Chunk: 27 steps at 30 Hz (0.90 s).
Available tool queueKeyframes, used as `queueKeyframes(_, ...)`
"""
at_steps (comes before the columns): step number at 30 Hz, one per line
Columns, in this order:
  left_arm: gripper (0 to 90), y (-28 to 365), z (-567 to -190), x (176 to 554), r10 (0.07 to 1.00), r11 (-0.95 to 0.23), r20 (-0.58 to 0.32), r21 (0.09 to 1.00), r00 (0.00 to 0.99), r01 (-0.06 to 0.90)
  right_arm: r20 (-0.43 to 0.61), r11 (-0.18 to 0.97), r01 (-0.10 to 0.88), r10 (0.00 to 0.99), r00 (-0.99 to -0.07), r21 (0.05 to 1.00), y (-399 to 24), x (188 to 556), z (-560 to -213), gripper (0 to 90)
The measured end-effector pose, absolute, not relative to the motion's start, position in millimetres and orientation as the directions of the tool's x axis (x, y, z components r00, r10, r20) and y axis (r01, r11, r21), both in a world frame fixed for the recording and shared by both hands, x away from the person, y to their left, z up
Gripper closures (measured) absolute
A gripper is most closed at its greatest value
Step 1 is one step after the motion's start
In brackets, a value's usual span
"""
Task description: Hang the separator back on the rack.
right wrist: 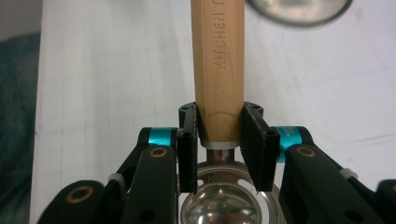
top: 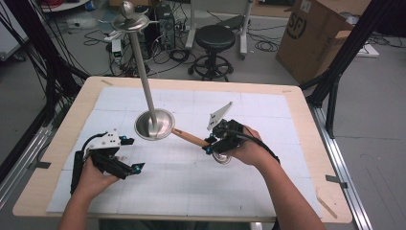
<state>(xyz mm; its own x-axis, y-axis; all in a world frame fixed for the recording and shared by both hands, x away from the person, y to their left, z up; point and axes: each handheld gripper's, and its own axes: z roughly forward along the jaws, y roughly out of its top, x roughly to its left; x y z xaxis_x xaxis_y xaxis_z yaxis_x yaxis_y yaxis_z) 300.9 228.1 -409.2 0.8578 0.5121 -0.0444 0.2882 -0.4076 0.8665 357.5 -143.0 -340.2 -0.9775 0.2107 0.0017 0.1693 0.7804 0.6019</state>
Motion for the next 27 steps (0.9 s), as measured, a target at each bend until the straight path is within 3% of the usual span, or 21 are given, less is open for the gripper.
queueKeyframes(14, 1.7, 228, -409, 300, 0.512, -0.396, -0.052, 0.872, 0.858, 0.289, 0.028, 0.571, 0.165, 0.241, -0.970, 0.804, -134, 370, -293, 69.3)
queueKeyframes(27, 1.7, 227, -409, 300, 0.507, -0.393, -0.056, 0.873, 0.860, 0.288, 0.028, 0.435, 0.162, 0.297, -0.954, 0.886, -127, 377, -266, 69.3)
